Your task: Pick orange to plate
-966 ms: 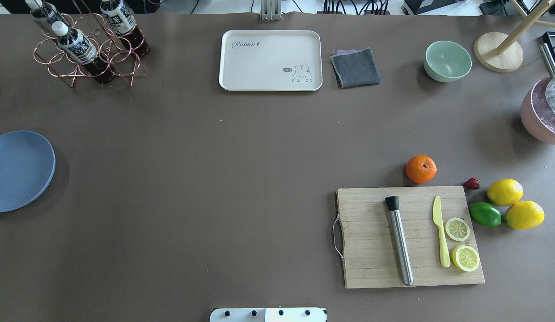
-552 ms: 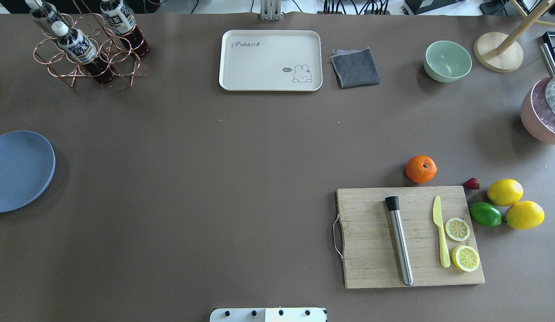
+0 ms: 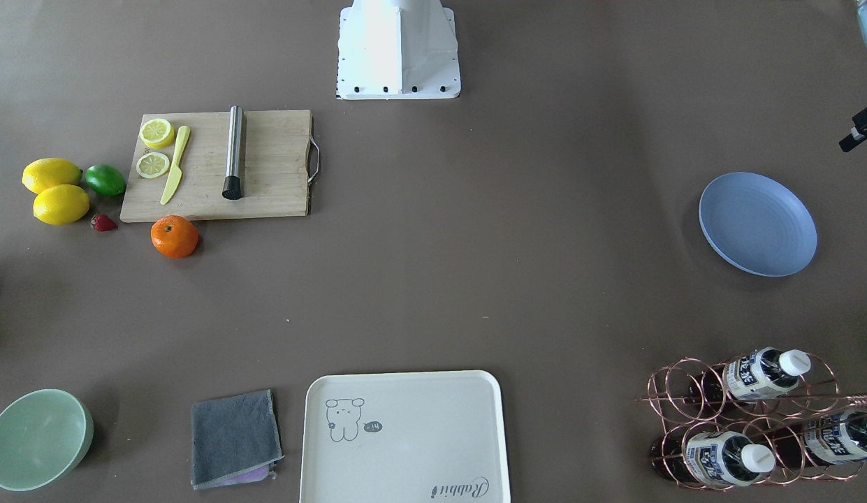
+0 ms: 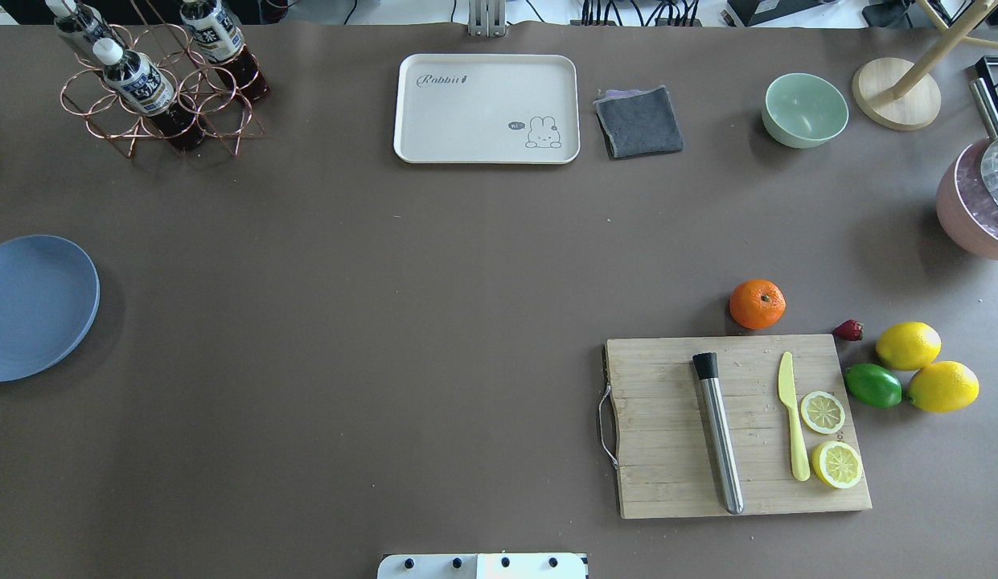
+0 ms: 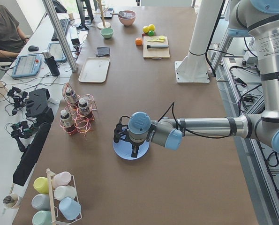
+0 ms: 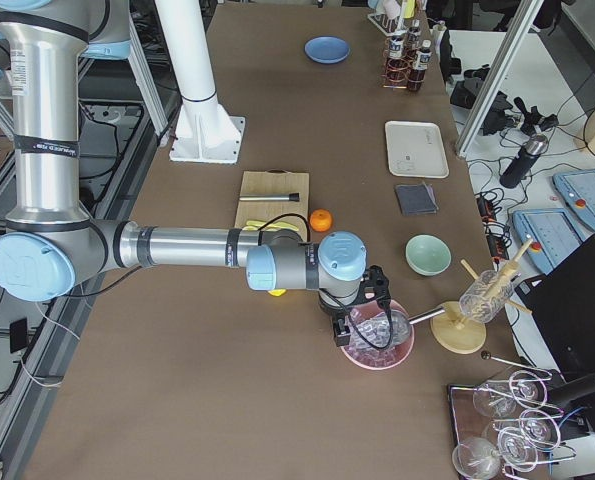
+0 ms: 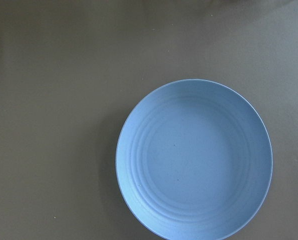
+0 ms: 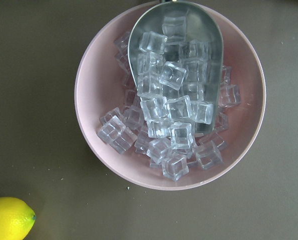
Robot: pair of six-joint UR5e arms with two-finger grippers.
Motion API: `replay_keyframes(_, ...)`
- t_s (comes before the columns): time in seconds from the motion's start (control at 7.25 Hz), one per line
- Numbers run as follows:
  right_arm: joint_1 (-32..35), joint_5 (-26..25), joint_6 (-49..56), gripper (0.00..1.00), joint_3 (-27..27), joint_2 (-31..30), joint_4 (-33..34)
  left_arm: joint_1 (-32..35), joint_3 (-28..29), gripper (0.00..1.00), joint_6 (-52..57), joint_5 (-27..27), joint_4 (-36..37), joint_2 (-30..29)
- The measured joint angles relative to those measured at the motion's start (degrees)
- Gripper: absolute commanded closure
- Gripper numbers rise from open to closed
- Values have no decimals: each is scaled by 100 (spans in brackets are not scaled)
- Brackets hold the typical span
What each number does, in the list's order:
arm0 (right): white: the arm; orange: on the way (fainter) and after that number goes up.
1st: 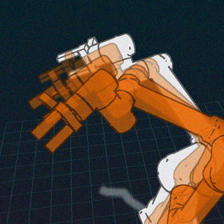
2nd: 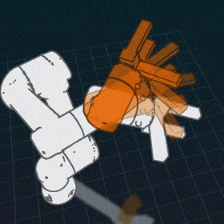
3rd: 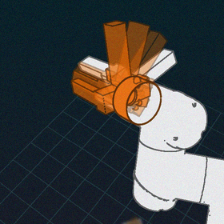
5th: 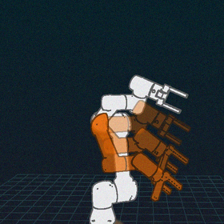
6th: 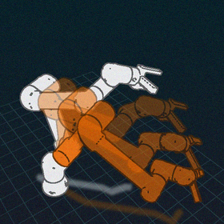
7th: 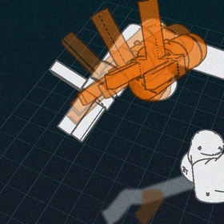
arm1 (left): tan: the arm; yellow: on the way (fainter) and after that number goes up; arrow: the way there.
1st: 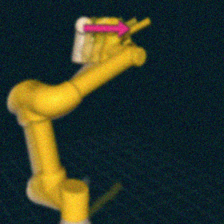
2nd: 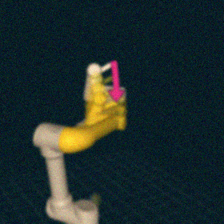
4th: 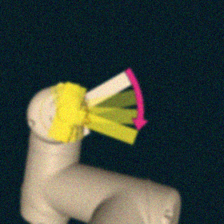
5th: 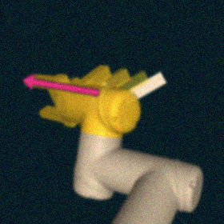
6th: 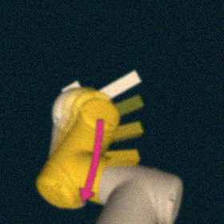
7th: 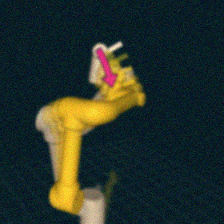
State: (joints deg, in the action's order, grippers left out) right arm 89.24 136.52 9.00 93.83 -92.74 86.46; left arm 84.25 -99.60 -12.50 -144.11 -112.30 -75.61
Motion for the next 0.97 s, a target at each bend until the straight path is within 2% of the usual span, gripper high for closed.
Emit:
replay_keyframes(0.69, -35, -21, -14, 0, 2, 56, 55, -21, 36, 3, 199, -2, -285, 91)
replay_keyframes(0.97, -51, -13, -20, 0, 3, 61, 55, 20, 48, 3, 282, -3, -767, 346)
